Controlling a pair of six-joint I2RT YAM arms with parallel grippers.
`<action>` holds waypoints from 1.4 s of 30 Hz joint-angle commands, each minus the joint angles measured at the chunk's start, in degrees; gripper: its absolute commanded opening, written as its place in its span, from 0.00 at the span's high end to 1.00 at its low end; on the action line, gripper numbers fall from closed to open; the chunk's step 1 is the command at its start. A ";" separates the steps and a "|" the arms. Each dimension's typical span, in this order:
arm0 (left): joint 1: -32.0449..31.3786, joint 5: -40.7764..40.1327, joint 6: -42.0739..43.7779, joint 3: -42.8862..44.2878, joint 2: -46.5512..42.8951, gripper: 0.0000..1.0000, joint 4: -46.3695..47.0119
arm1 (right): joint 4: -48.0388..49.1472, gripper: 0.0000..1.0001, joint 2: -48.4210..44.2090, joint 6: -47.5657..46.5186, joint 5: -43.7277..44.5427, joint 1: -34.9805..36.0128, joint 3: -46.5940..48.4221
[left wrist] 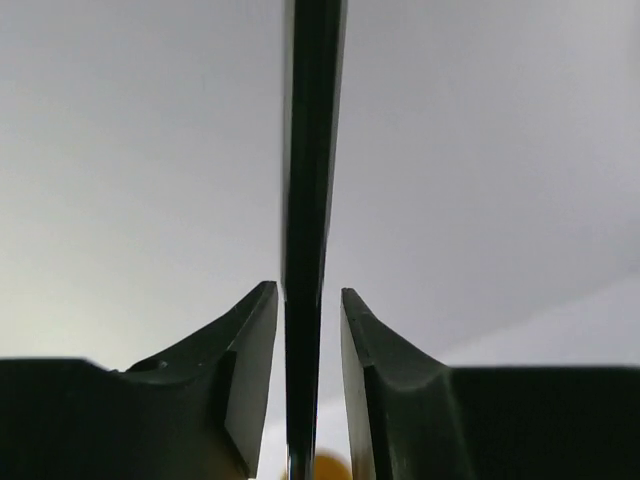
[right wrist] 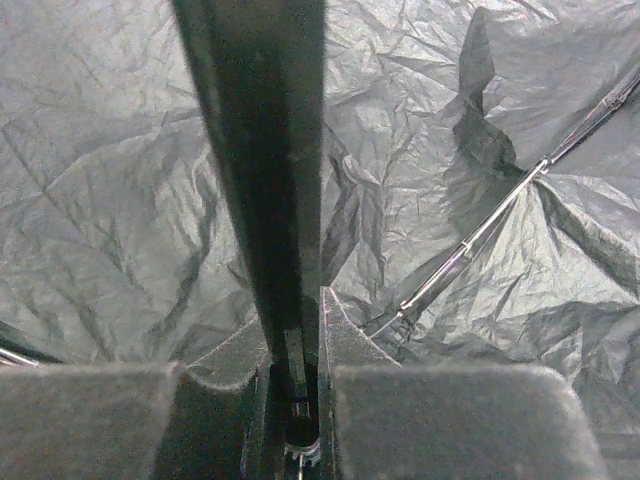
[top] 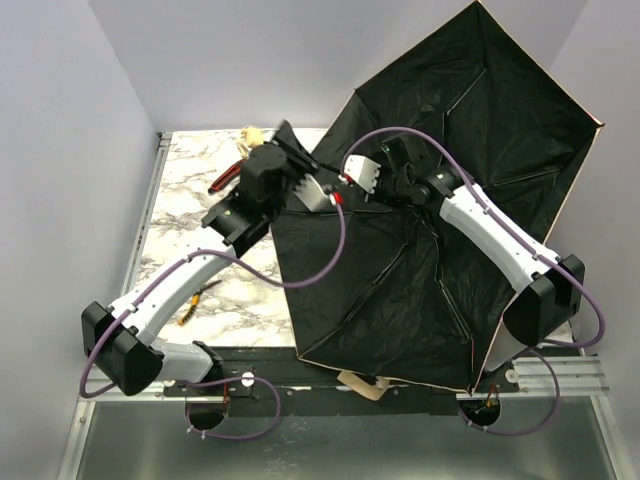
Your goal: Open the umbrella
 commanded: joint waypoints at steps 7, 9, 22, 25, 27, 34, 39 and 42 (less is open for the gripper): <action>9.81 -12.34 8.90 2.91 1.39 0.79 14.97 | -7.69 1.00 -1.26 -4.79 8.94 -0.63 0.72; 10.79 -12.30 10.36 4.01 1.12 0.86 15.55 | -7.04 1.00 -0.90 -5.49 11.59 -0.64 -0.08; 14.54 -16.66 11.38 12.59 -0.79 1.00 8.22 | -6.40 0.83 2.00 -8.23 14.66 -3.81 2.96; 16.50 -17.47 10.83 10.05 -1.52 1.00 8.48 | -6.21 0.80 1.68 -8.98 14.81 -4.75 2.76; 17.51 -18.20 9.97 9.43 -1.44 1.00 8.59 | -5.81 0.77 1.25 -9.36 15.16 -5.03 1.85; 20.44 -18.07 8.46 9.00 -1.94 1.00 8.08 | -3.21 0.77 0.21 -11.97 17.18 -8.41 -3.75; 21.37 -17.63 8.12 9.14 -2.73 1.00 8.09 | -2.01 0.77 0.91 -15.82 20.58 -11.42 -6.98; 21.54 -17.72 7.82 9.52 -2.90 1.00 7.56 | -1.88 0.77 1.69 -16.33 21.40 -11.91 -6.84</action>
